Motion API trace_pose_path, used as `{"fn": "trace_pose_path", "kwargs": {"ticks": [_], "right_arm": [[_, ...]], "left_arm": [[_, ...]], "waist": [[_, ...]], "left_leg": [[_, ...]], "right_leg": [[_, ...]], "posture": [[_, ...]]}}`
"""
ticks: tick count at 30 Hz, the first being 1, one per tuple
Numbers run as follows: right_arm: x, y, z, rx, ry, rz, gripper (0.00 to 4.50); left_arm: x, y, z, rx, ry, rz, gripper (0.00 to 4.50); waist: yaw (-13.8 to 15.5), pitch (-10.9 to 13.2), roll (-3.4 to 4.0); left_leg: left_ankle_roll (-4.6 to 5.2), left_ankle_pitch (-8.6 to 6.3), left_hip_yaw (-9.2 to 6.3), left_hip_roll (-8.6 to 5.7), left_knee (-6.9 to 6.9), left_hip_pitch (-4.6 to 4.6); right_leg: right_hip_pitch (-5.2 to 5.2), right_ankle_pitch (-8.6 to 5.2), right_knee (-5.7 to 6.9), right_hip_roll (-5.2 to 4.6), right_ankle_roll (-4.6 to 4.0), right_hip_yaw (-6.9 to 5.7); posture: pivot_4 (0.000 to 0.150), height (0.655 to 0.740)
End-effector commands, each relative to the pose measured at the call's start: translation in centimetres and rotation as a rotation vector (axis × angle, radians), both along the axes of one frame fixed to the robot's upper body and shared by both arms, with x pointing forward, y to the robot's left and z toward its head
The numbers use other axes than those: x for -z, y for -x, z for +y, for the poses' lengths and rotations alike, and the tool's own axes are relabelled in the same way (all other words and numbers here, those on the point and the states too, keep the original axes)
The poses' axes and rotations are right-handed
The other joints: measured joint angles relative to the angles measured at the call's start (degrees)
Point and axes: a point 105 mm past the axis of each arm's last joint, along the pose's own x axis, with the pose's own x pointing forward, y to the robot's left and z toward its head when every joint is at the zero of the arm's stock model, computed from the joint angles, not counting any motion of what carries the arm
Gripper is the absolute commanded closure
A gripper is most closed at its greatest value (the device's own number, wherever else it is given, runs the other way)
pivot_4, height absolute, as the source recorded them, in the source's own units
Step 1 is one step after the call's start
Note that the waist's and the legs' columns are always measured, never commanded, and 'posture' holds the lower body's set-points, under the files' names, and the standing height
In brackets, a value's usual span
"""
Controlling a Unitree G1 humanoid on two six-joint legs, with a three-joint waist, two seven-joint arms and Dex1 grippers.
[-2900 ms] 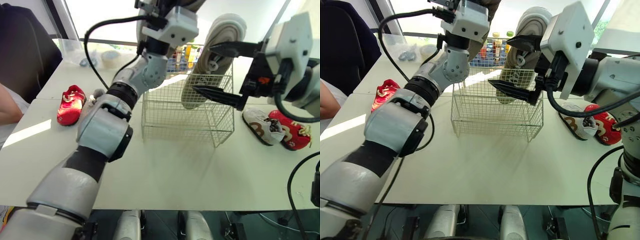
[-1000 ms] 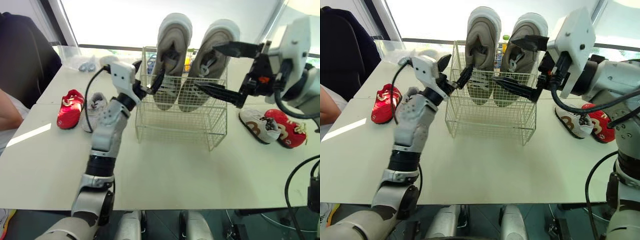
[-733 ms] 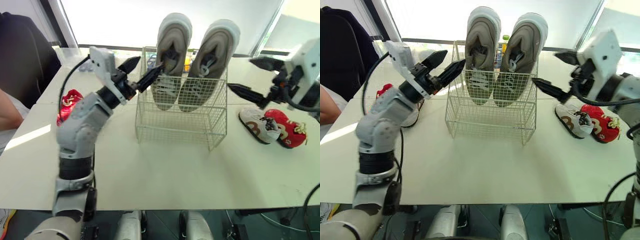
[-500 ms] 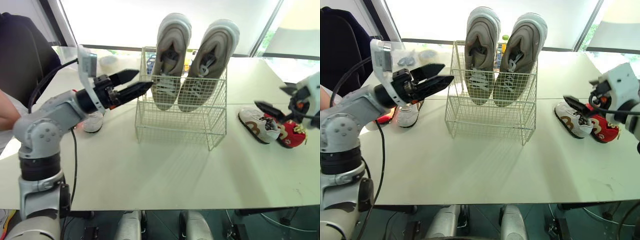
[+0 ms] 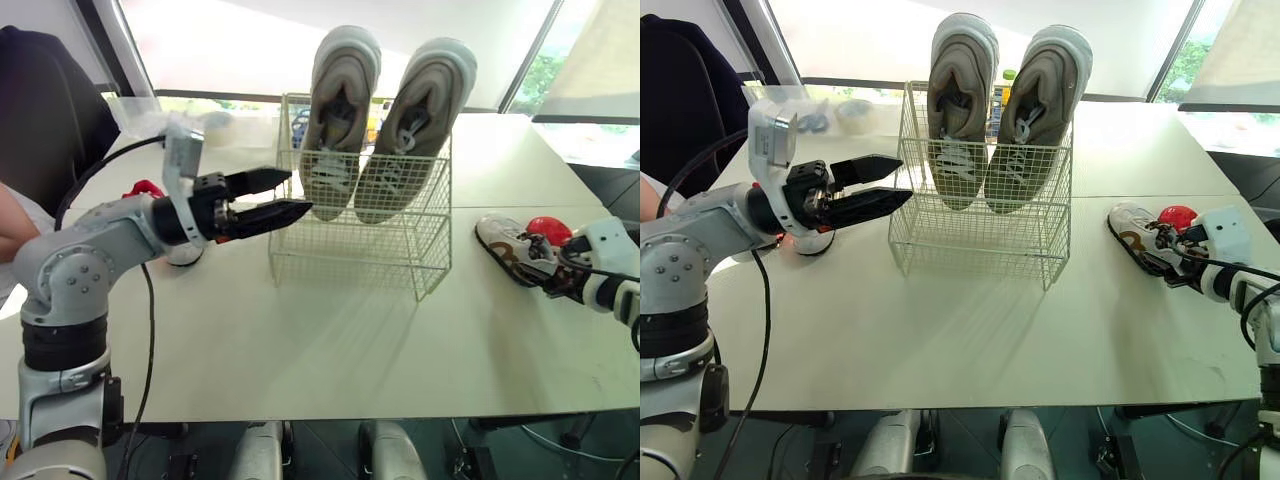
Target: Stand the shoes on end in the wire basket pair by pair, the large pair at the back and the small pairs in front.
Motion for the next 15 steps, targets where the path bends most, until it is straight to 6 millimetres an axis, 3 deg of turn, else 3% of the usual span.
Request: {"fn": "trace_pose_path", "kwargs": {"ticks": [1,5,6,8,13,15], "right_arm": [[-0.7,-1.3,-0.1,0.005,0.013,-0.062,0.00],[0.7,-2.2,0.4,-0.011,-0.011,-0.037,0.00],[0.9,-2.4,0.6,-0.015,-0.016,-0.031,0.25],[1.1,-2.7,0.9,-0.020,-0.029,-0.026,0.92],[0.7,-3.1,1.6,-0.044,-0.034,-0.030,3.33],[-1.0,-3.2,2.0,-0.072,0.002,-0.078,4.07]], "left_arm": [[-0.5,0.5,-0.3,0.005,-0.016,-0.057,0.03],[-0.3,0.4,-0.4,-0.013,-0.028,-0.073,0.03],[-0.2,0.4,-0.4,-0.017,-0.029,-0.076,0.01],[-0.2,0.4,-0.4,-0.023,-0.034,-0.083,0.00],[-0.2,0.2,-0.6,-0.035,-0.042,-0.100,0.00],[-0.2,-0.2,-0.5,-0.055,-0.047,-0.099,0.00]], "waist": [[0.0,0.0,0.00],[0.0,0.0,0.00],[0.0,0.0,0.00],[-0.1,0.0,0.00],[-0.1,0.0,0.00],[-0.1,0.0,0.00]], "left_leg": [[-0.01,0.00,0.00,0.00,0.00,0.00],[-0.01,0.00,0.00,0.00,-0.02,-0.01],[-0.01,0.00,0.01,0.00,-0.02,-0.01],[-0.01,0.01,0.01,0.00,-0.02,-0.01],[-0.04,0.02,0.01,0.01,-0.04,0.01],[-0.04,0.02,0.01,0.01,-0.04,0.01]], "right_leg": [[0.00,0.00,0.00,0.00,0.00,0.00],[0.00,0.00,-0.01,0.00,0.00,0.00],[0.00,0.00,-0.01,0.01,0.00,-0.01],[0.00,0.00,-0.02,0.00,0.00,0.00],[0.00,0.00,0.00,0.01,0.00,0.00],[0.00,0.00,0.00,0.01,0.00,0.00]], "posture": [[0.150,0.7400],[0.150,0.7400],[0.150,0.7400],[0.150,0.7400],[0.150,0.7400],[0.150,0.7400]]}}
